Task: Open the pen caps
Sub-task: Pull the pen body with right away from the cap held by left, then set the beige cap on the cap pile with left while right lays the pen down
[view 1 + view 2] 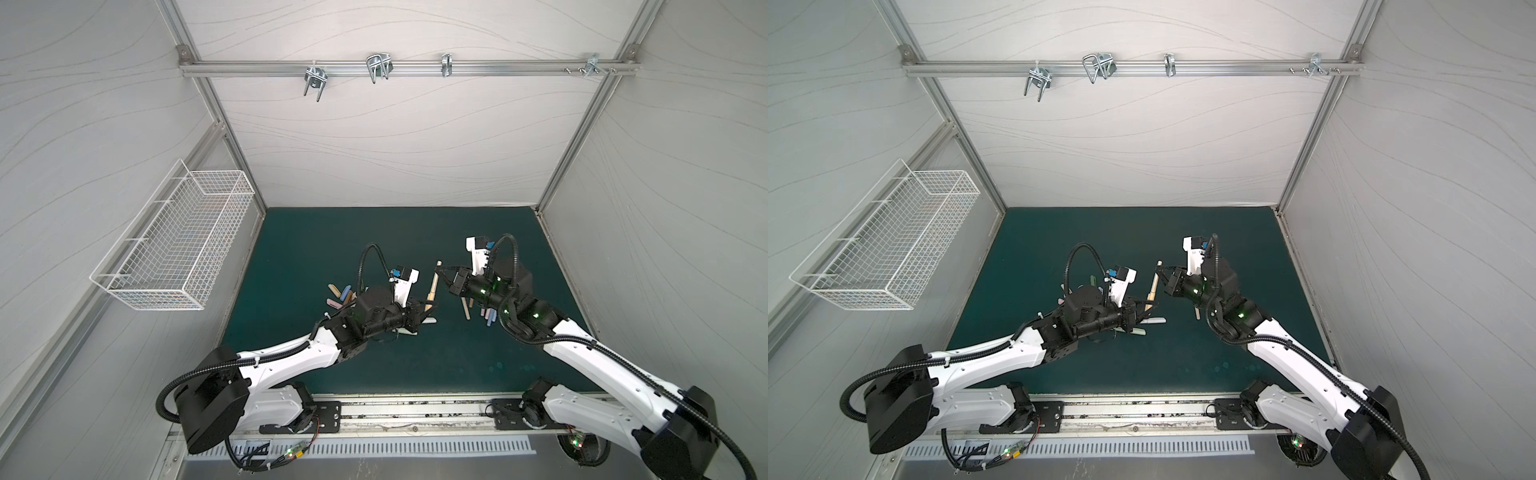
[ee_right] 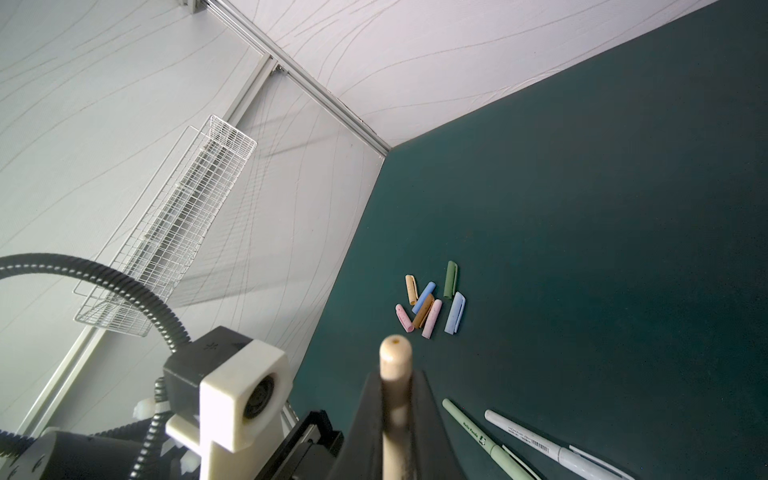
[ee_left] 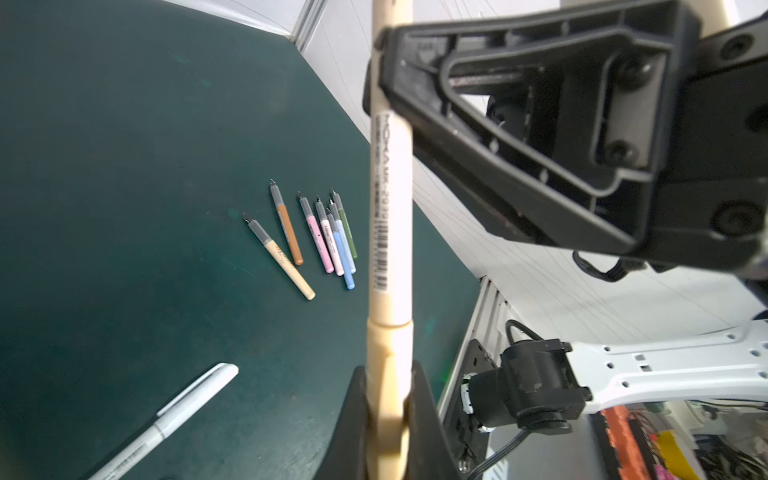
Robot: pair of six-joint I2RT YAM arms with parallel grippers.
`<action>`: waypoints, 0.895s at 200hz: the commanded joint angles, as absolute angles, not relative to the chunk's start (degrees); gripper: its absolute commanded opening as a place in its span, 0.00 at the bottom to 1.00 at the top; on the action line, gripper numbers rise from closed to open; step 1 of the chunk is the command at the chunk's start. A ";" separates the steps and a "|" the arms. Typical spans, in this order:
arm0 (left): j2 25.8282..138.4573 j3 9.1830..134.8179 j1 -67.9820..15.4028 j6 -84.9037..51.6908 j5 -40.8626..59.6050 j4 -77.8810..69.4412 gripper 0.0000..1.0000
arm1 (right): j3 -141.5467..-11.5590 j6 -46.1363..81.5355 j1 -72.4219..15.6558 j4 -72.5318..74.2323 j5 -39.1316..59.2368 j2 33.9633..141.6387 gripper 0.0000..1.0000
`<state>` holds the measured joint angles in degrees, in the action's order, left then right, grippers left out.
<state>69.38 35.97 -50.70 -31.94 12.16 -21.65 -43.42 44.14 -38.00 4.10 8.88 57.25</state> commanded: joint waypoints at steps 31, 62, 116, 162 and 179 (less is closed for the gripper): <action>69.66 36.17 -50.80 -30.40 8.68 -16.38 0.00 | -45.40 44.19 -22.70 2.94 12.07 57.91 0.00; 72.00 36.17 -50.80 -30.86 8.30 -15.60 0.00 | -46.47 47.14 -15.40 5.02 14.60 61.35 0.00; 74.77 37.62 -49.20 -33.05 1.80 -13.03 0.00 | -50.28 44.66 -11.63 1.33 10.77 65.95 0.00; 85.51 50.62 -38.09 -32.04 -1.32 2.72 0.00 | -53.43 33.74 -11.54 -6.87 4.21 77.66 0.00; 90.17 53.95 -36.17 -31.49 -1.42 4.42 0.00 | -55.38 30.93 -11.54 -9.14 2.44 83.04 0.00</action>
